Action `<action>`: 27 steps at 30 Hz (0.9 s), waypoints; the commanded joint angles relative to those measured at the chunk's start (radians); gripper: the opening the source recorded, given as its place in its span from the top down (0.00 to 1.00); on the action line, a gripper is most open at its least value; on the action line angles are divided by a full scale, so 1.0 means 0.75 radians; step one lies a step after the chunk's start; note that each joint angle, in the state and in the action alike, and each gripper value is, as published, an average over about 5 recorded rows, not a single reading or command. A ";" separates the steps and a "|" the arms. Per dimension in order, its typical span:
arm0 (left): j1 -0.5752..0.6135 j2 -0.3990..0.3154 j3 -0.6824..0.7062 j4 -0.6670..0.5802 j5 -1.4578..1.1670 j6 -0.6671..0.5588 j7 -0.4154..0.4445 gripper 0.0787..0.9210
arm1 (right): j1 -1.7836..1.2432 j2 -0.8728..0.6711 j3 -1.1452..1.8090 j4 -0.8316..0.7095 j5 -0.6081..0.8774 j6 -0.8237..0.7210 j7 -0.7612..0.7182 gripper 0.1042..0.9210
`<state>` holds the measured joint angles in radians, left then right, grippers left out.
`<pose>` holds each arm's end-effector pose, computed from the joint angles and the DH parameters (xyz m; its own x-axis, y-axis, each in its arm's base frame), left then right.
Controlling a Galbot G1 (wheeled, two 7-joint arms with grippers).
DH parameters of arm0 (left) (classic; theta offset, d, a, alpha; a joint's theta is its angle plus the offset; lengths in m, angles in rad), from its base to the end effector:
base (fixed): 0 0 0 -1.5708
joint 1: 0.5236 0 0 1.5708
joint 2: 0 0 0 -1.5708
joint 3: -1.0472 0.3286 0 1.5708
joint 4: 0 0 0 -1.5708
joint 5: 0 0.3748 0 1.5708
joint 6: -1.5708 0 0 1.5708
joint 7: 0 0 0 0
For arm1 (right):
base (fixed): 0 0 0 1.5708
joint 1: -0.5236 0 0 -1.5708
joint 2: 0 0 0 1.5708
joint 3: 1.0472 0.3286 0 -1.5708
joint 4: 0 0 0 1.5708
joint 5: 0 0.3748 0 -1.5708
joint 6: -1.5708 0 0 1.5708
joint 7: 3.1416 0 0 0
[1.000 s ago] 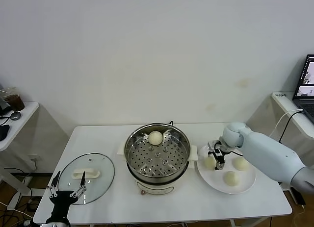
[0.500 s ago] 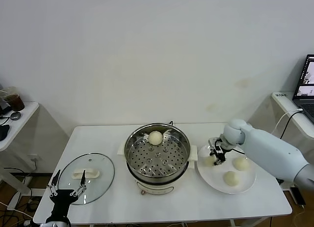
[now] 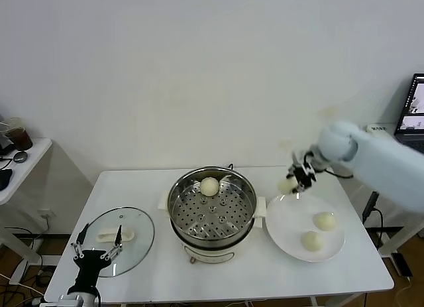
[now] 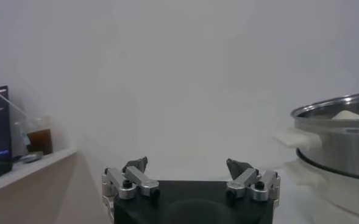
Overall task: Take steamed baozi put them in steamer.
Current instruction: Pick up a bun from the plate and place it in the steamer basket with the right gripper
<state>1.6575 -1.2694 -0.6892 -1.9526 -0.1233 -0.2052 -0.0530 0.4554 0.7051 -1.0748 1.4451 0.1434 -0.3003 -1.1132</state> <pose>0.1875 0.1108 -0.3305 -0.9990 -0.0425 -0.0147 -0.0447 0.9749 0.2180 0.5246 -0.0451 -0.0461 -0.2713 -0.2138 0.9385 -0.9272 -0.2035 -0.3144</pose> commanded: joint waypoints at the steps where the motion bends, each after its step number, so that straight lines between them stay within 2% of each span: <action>1: -0.025 0.020 0.026 0.002 -0.001 0.004 0.000 0.12 | 0.555 0.167 -0.421 0.273 0.562 -0.275 0.144 0.56; 6: -0.038 0.027 0.012 0.008 -0.002 0.007 -0.002 0.12 | 0.474 0.406 -0.415 0.274 0.700 -0.471 0.283 0.56; 9: -0.040 0.020 0.003 0.008 -0.006 0.004 0.001 0.12 | 0.366 0.579 -0.375 0.194 0.736 -0.551 0.375 0.56; 14: -0.043 0.004 -0.006 0.012 -0.005 0.002 0.000 0.12 | 0.222 0.781 -0.355 0.012 0.700 -0.570 0.447 0.56; 19: -0.041 -0.002 -0.022 0.010 -0.006 0.001 -0.001 0.12 | 0.119 0.883 -0.334 -0.129 0.633 -0.571 0.435 0.56; 27: -0.037 -0.004 -0.034 0.010 -0.008 -0.006 -0.002 0.12 | 0.031 0.925 -0.329 -0.234 0.570 -0.570 0.425 0.56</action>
<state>1.6316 -1.2718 -0.7133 -1.9448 -0.1295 -0.2095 -0.0543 0.5496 1.2781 -1.3079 1.3721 0.5678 -0.6825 -0.8326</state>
